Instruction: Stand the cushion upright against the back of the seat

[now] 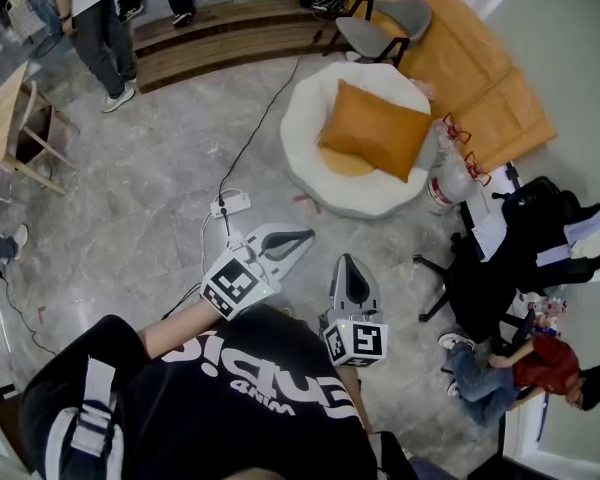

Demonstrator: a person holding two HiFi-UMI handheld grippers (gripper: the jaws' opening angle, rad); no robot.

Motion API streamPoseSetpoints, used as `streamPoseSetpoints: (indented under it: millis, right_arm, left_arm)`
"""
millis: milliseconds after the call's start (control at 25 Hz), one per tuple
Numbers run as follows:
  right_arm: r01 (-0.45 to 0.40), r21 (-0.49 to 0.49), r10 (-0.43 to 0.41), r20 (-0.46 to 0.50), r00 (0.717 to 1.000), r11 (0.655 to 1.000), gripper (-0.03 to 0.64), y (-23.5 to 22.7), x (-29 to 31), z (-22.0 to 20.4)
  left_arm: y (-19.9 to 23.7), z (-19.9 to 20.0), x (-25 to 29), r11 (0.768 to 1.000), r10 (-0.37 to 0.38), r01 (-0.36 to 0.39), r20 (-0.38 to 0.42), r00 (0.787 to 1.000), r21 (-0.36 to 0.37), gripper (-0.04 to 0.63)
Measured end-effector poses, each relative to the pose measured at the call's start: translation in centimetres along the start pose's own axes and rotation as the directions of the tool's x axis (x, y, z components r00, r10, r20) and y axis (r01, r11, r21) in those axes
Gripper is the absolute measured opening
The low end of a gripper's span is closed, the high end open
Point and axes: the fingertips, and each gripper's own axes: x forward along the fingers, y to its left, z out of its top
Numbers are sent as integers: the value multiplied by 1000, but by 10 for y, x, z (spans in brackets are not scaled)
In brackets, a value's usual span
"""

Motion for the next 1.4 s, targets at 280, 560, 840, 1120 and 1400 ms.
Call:
streamPoseSetpoints:
  millis: [280, 560, 840, 1120, 1400]
  right_arm:
    - [22, -23, -22, -9, 1000, 999, 21, 16, 5, -9]
    - [75, 16, -74, -28, 997, 997, 21, -2, 3, -21]
    - [101, 14, -101, -10, 995, 995, 21, -30, 16, -14]
    - [95, 9, -95, -12, 995, 995, 21, -60, 35, -4]
    - [87, 13, -86, -18, 996, 996, 21, -92, 59, 4]
  left_arm:
    - [16, -10, -17, 999, -25, 25, 11, 1000, -20, 8]
    - [26, -30, -12, 998, -29, 27, -37, 999, -49, 8]
    - [34, -26, 13, 998, -31, 29, -41, 999, -48, 8]
    - [47, -18, 45, 999, -20, 19, -33, 999, -41, 8]
    - [62, -13, 87, 999, -24, 23, -26, 999, -27, 8]
